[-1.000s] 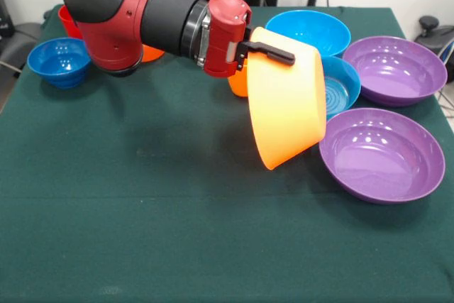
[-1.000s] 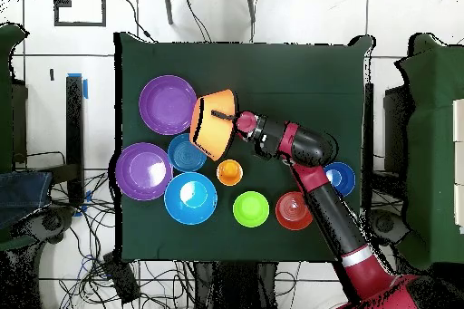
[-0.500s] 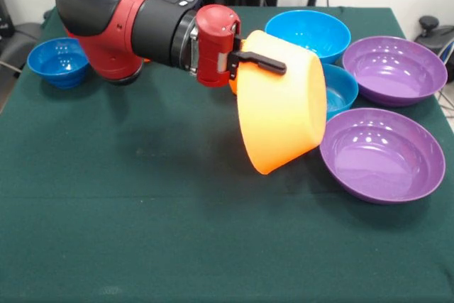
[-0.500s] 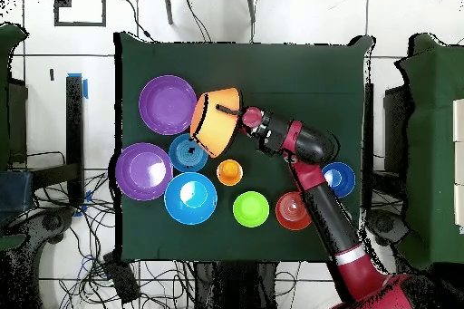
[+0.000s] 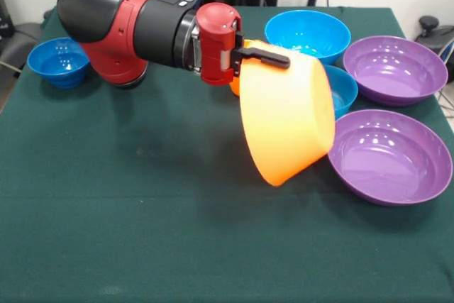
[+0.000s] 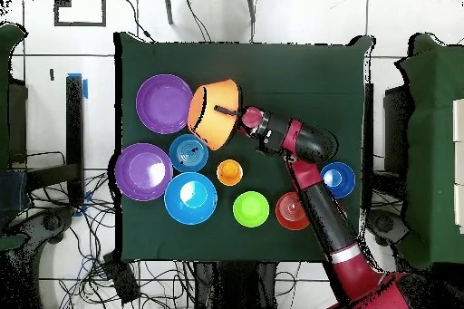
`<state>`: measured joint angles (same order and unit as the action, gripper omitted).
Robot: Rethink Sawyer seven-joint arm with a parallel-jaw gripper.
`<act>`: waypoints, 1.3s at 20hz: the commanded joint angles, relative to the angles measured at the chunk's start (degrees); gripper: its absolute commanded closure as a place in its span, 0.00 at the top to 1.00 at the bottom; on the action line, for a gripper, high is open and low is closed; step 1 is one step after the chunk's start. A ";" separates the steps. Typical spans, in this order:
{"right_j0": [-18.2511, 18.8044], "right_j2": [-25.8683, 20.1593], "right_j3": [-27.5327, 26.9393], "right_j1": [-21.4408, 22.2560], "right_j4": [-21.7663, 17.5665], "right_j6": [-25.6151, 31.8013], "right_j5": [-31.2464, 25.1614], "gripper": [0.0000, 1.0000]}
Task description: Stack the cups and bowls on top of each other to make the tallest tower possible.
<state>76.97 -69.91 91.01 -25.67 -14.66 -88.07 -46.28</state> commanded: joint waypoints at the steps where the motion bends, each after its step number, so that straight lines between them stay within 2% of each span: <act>1: -3.01 2.95 -7.57 -3.30 -0.69 15.39 -2.34 0.00; 10: -7.87 0.78 -13.56 1.00 3.73 12.68 -8.79 0.00; 13: -8.42 0.42 -14.74 1.25 3.59 13.82 -9.14 0.00; 18: -7.36 0.16 -13.03 1.16 0.82 15.10 -6.52 0.00; 22: -7.31 0.64 -13.00 1.07 0.44 15.22 -6.64 0.00; 23: -7.05 0.70 -12.68 0.85 0.29 15.40 -6.48 1.00; 26: -7.44 1.42 -13.00 1.37 0.79 14.39 -7.68 1.00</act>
<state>72.09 -71.51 86.01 -24.19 -13.58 -88.07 -50.84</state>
